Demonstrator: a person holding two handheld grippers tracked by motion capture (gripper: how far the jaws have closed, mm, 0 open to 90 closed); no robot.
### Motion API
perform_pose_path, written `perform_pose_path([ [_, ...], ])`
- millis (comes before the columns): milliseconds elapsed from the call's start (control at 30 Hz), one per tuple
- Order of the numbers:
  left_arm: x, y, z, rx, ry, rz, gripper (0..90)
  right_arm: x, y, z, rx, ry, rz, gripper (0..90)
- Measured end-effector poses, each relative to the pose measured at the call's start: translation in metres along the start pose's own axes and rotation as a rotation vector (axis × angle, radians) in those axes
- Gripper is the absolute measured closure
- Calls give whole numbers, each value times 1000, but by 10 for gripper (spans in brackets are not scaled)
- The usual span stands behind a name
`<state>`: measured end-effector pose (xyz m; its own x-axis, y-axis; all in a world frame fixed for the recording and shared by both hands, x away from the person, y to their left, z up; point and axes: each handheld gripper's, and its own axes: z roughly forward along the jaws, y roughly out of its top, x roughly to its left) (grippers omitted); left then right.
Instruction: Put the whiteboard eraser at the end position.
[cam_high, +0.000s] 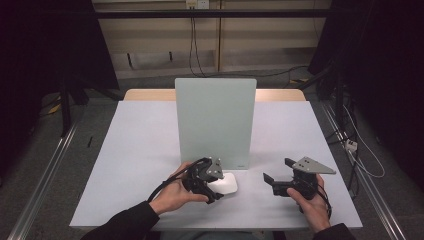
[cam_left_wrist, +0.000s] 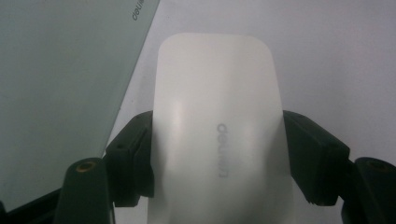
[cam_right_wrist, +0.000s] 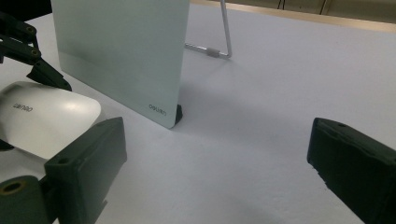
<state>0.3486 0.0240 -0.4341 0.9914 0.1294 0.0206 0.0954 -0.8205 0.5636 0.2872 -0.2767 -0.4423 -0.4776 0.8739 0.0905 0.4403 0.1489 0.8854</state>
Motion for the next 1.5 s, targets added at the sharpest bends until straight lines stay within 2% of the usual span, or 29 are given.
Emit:
perform_pose_path([
  [167,2,-2,2,-11,-6,-21,304,0,0,0,-1,2,-1,45],
  [267,2,-5,3,-29,2,-28,303,0,0,0,-1,4,-2,46],
  [367,1,-6,4,-40,17,-54,297,-1,0,0,-3,7,-3,46],
  [533,0,-6,5,-50,35,-60,280,0,0,1,-1,12,-5,46],
  [633,-1,-5,4,-70,43,-80,145,-1,0,1,-1,13,-6,48],
  [800,0,-4,3,-98,46,-94,67,-1,0,0,-1,10,3,48],
  [967,1,-6,-1,-164,87,-139,75,0,0,1,1,14,2,49],
  [1033,2,-7,-3,-161,95,-142,78,0,0,1,0,14,0,50],
  [1133,4,-8,-6,-182,82,-153,66,-1,0,2,1,15,-8,50],
  [1233,5,-9,-10,-200,101,-157,65,-1,0,2,2,16,-4,50],
  [1300,6,-9,-12,-212,99,-160,60,-1,0,2,1,14,-4,49],
  [1367,9,-11,-17,-248,88,-189,59,0,0,2,2,13,-5,48],
  [1433,12,-13,-21,-260,88,-197,62,0,0,1,3,10,-8,48],
  [1500,14,-15,-25,-281,111,-213,60,1,0,2,1,12,-8,47],
])
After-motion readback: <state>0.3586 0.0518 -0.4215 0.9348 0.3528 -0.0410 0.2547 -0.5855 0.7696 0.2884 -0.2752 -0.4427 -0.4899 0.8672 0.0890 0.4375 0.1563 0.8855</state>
